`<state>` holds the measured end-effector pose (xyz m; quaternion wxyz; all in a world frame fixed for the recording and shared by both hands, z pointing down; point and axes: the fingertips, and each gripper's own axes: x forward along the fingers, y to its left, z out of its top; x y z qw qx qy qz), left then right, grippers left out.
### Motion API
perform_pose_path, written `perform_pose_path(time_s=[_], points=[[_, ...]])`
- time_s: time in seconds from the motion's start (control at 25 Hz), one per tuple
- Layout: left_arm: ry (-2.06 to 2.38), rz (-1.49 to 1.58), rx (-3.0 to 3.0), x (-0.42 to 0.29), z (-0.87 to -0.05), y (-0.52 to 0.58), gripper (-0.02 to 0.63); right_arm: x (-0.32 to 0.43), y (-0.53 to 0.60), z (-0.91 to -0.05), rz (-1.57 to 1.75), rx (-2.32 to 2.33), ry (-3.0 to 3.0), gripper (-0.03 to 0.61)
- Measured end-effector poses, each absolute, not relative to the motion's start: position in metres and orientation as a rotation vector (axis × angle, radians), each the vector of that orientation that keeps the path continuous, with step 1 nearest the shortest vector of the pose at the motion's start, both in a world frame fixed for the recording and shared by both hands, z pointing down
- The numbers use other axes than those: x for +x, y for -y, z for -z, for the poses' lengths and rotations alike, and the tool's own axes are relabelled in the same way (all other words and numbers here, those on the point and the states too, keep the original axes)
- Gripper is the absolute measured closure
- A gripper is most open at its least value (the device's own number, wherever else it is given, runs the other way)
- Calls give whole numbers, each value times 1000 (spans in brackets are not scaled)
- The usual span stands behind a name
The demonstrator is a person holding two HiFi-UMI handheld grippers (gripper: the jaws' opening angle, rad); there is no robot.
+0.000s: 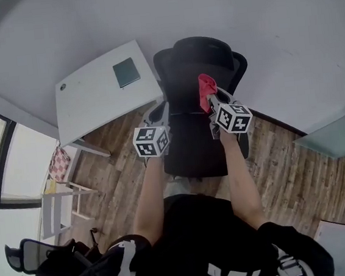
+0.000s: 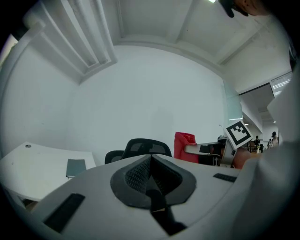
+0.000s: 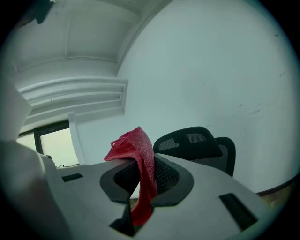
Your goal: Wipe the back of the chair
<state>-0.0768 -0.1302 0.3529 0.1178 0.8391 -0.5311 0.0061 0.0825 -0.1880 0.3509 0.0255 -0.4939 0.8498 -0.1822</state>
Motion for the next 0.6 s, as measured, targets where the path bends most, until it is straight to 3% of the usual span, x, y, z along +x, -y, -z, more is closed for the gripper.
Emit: perform_pose_path(time_s=[0.6], points=[[1433, -54, 2486, -128, -369, 294, 588, -5, 350, -391, 664, -1569, -2640, 505]])
